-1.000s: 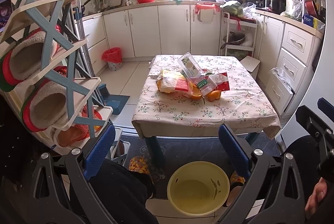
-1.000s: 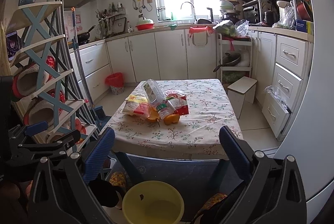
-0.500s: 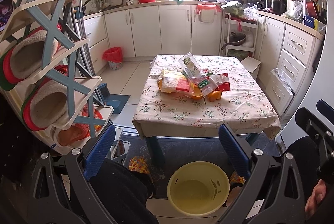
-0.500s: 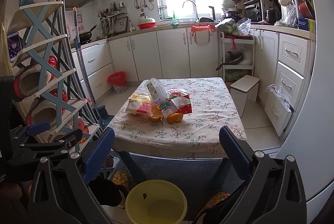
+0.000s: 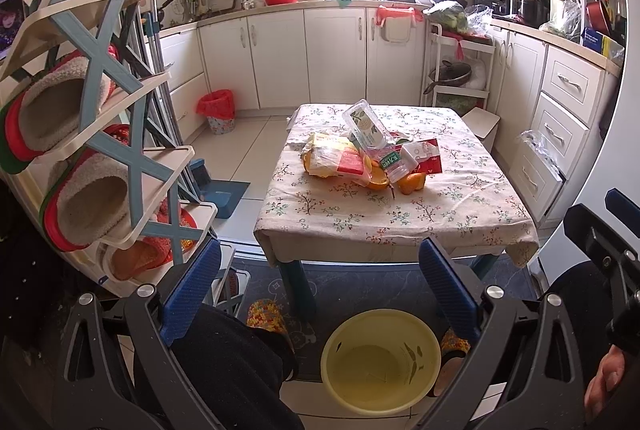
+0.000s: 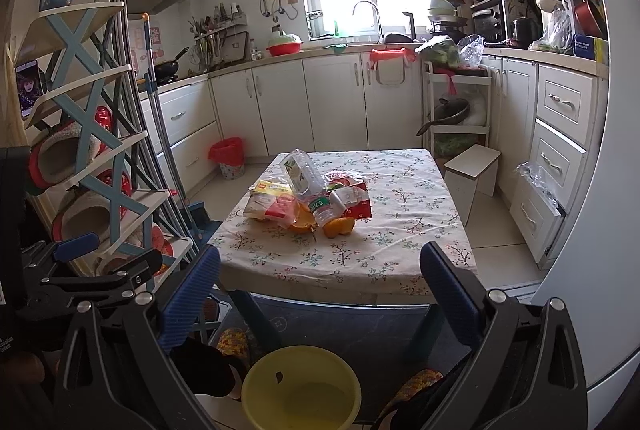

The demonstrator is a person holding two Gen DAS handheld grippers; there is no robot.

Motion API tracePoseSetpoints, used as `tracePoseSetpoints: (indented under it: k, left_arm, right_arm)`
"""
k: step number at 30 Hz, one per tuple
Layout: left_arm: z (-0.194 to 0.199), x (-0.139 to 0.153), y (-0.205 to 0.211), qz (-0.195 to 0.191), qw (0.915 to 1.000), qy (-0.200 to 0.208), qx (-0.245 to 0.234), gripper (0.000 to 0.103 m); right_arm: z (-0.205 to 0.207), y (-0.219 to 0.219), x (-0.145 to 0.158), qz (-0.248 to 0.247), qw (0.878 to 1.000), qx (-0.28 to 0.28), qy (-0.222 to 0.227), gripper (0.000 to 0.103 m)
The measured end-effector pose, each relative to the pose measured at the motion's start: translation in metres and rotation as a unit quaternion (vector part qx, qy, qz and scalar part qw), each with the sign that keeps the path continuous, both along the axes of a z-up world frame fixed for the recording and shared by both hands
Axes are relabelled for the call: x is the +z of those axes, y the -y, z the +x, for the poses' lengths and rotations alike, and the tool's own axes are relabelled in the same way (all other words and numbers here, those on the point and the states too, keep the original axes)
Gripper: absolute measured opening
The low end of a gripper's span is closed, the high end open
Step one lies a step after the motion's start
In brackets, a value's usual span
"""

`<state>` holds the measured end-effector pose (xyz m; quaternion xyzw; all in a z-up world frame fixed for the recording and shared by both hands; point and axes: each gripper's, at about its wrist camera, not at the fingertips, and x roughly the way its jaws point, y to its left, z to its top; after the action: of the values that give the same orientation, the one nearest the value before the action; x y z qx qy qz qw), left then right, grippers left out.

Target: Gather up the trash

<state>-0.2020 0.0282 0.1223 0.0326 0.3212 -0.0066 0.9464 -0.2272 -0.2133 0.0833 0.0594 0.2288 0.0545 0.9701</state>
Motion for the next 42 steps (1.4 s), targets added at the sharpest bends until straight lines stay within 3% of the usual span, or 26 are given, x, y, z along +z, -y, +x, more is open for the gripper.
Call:
tracePoseSetpoints:
  k: [12, 24, 34, 42]
  left_arm:
    - [0.011, -0.007, 0.004, 0.006, 0.9999, -0.008, 0.001, 0.095]
    - [0.051, -0.017, 0.008, 0.015, 0.9997, -0.019, 0.003, 0.095]
    - [0.112, -0.039, -0.002, 0.004, 0.9990, -0.039, 0.020, 0.095]
    - [0.182, -0.057, -0.008, -0.025, 0.9972, -0.063, 0.030, 0.095]
  right_arm:
    - [0.013, -0.002, -0.001, 0.001, 1.000, 0.006, -0.003, 0.096]
    - [0.051, 0.003, -0.010, -0.005, 1.000, 0.011, -0.007, 0.096]
    - [0.105, 0.015, -0.027, -0.014, 1.000, 0.013, -0.017, 0.096]
    - [0.160, 0.019, -0.040, -0.030, 0.999, 0.023, -0.037, 0.096]
